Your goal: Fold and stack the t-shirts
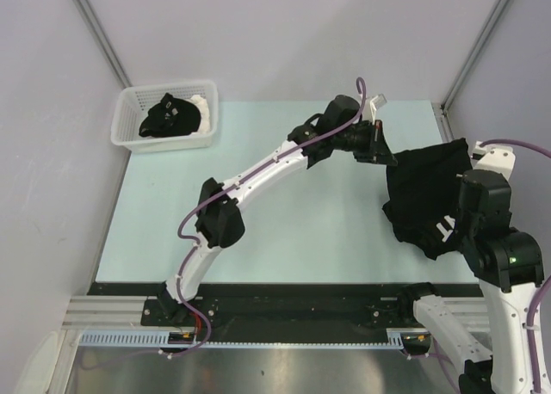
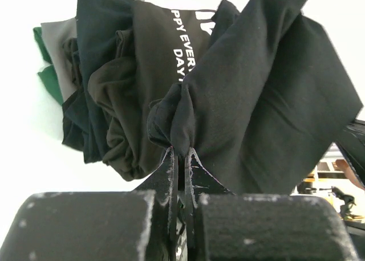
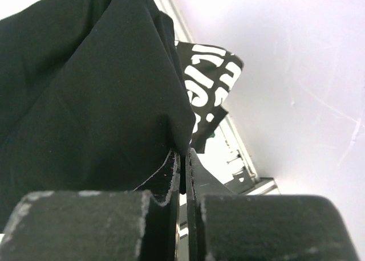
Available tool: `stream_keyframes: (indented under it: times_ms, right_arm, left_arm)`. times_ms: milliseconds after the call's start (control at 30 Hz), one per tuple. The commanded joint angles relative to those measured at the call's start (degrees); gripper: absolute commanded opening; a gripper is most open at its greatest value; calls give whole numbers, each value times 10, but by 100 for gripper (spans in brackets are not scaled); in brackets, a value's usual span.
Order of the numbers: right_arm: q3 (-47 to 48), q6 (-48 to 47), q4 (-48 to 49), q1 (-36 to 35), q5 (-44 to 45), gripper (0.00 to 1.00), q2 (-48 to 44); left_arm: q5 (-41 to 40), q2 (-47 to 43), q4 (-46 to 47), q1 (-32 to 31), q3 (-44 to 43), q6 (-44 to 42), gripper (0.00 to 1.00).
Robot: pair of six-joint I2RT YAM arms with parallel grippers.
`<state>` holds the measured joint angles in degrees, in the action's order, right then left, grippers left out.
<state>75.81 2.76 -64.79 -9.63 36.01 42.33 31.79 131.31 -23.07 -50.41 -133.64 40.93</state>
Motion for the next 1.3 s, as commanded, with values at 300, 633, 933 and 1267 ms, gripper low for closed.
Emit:
stream_keyframes:
  times_ms: [300,633,933,1267]
  right_arm:
    - [-91,-79,134,14,116,0,7]
    - [-121,-96,235,75,73,0,18]
    - [-149,-44,258,146,35,0,48]
    - [-180,5,253,232,45,0,64]
  left_arm:
    - [-5,56,116,-1,-55,47,0]
    - [-2,81,148,-1,-57,62,0]
    - [6,94,159,-1,-57,71,0]
    - [25,95,163,-1,-50,78,0]
